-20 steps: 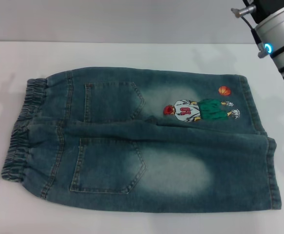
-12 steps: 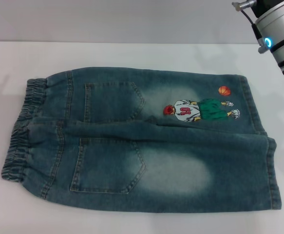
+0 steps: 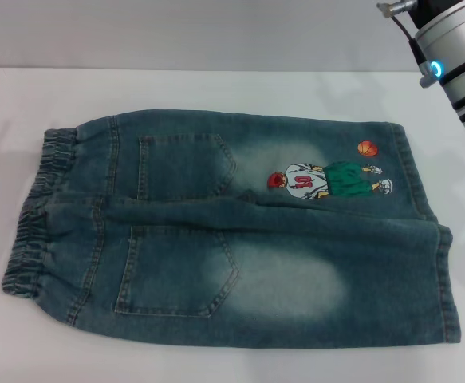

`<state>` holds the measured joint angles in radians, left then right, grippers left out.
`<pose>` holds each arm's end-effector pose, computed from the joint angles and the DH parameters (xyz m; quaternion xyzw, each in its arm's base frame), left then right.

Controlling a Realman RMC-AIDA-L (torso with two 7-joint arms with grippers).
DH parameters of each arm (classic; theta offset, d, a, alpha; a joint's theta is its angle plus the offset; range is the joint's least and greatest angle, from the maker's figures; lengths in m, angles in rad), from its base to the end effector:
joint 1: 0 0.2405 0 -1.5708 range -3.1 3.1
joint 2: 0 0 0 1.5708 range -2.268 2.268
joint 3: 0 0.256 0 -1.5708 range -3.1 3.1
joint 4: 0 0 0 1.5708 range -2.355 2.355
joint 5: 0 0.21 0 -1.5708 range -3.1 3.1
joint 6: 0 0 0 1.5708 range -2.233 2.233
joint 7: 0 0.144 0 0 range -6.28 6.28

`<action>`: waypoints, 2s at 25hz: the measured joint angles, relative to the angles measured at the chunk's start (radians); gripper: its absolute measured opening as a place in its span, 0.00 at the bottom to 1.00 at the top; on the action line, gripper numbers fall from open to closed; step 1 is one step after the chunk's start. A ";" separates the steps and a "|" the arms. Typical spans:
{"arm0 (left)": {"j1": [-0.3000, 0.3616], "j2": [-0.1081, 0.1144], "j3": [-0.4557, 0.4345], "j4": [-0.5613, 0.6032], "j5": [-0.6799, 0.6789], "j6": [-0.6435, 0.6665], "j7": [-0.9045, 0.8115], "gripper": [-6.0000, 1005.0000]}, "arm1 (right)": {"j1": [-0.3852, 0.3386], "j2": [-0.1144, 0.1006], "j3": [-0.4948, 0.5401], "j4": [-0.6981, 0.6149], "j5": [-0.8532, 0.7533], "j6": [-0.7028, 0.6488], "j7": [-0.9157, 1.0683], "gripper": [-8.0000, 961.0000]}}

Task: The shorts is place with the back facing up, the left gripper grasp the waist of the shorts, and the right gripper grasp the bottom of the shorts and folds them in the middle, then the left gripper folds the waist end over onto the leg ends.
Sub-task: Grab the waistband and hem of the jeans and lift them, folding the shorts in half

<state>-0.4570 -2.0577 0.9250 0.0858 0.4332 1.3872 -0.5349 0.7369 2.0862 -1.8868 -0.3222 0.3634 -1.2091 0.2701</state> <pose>-0.3305 0.3343 0.0526 -0.6098 -0.2404 -0.4483 0.6077 0.1534 0.4186 -0.0031 -0.7057 0.0797 0.4984 0.4973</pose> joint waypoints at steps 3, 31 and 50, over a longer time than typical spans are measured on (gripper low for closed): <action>0.019 0.007 0.041 0.064 0.003 -0.075 -0.102 0.84 | -0.006 0.001 -0.004 -0.001 0.000 0.001 0.002 0.65; 0.075 0.389 -0.087 0.488 1.089 0.247 -1.395 0.84 | -0.100 0.004 -0.003 0.011 0.000 -0.003 0.023 0.65; 0.097 0.382 -0.181 0.495 1.476 0.313 -1.604 0.84 | -0.080 -0.003 0.001 0.042 -0.005 0.039 0.020 0.65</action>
<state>-0.3602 -1.6753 0.7442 0.5811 1.9091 1.7005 -2.1392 0.6567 2.0830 -1.8855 -0.2801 0.3584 -1.1698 0.2905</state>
